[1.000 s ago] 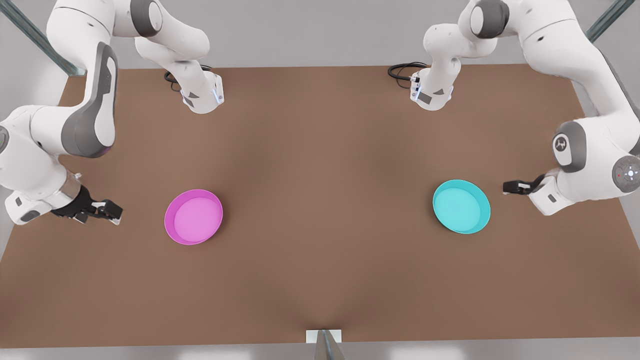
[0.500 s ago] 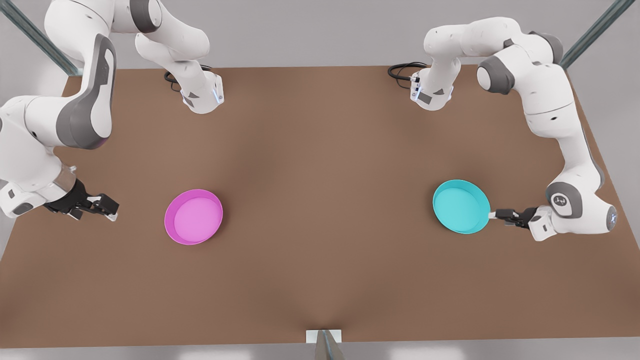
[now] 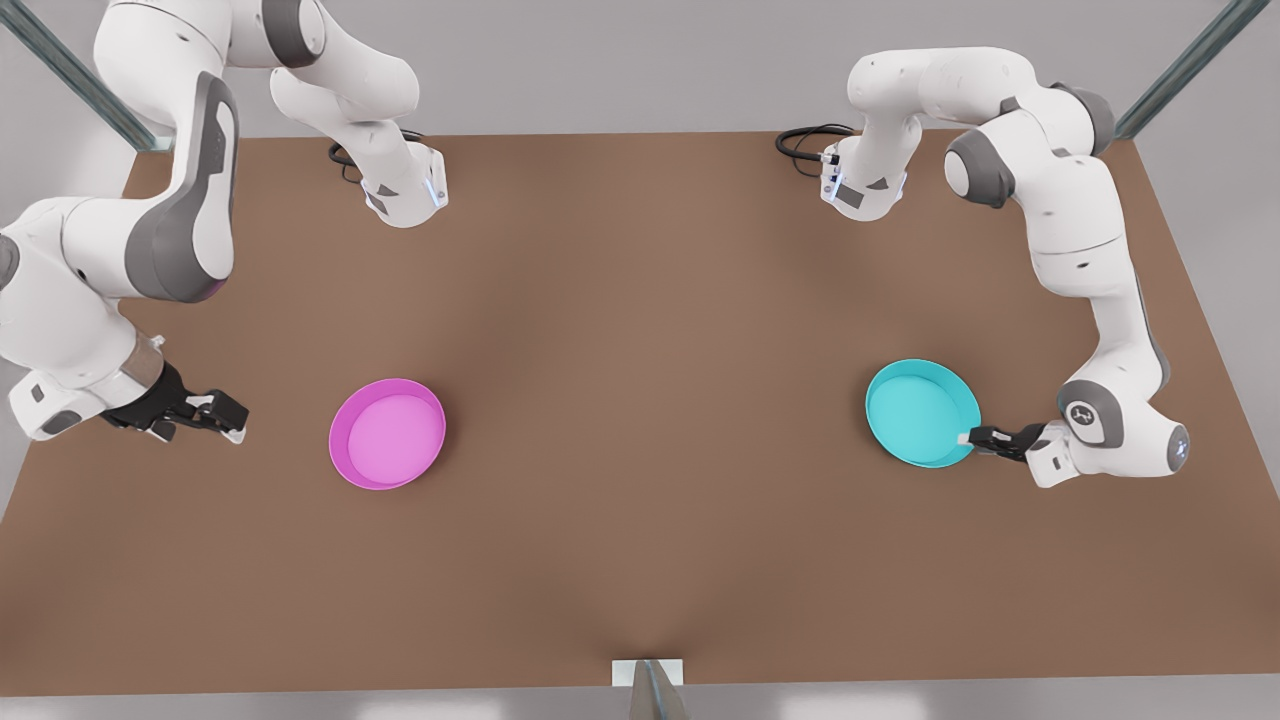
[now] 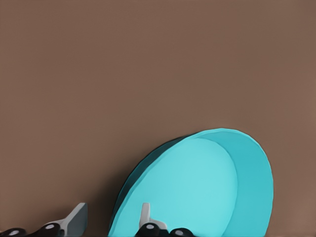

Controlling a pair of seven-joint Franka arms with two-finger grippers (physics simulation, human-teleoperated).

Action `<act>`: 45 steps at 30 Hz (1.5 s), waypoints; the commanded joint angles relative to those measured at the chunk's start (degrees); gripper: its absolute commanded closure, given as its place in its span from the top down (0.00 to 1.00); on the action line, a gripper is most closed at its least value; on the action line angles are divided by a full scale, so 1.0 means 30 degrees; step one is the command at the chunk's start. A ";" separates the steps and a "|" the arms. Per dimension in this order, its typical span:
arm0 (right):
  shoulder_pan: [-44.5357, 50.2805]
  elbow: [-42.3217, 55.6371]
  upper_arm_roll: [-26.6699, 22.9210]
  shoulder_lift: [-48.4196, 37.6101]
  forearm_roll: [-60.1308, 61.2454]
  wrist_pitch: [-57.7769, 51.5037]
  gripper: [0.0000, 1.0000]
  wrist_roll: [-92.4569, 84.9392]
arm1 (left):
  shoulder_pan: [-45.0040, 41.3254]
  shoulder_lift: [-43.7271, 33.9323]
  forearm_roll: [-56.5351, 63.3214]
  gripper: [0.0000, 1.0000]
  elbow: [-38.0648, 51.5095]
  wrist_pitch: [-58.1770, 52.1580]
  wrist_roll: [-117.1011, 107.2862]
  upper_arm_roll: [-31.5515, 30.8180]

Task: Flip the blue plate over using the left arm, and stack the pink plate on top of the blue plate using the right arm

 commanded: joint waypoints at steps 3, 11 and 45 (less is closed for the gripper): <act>-0.0008 -0.0001 -0.0001 -0.0002 0.0000 0.0000 1.00 0.0000 | 0.0000 0.0031 -0.0101 0.37 0.0000 0.0016 -0.0029 -0.0029; -0.0096 -0.0030 -0.0001 0.0116 0.0000 0.0088 1.00 0.0000 | 0.0000 0.0324 -0.0160 0.27 0.0000 0.0046 -0.0029 -0.0029; -0.0213 0.0028 -0.0001 0.0145 0.0058 0.0176 1.00 0.0000 | -0.3369 -0.2225 0.4410 0.21 0.0235 -0.0247 -0.3984 0.0176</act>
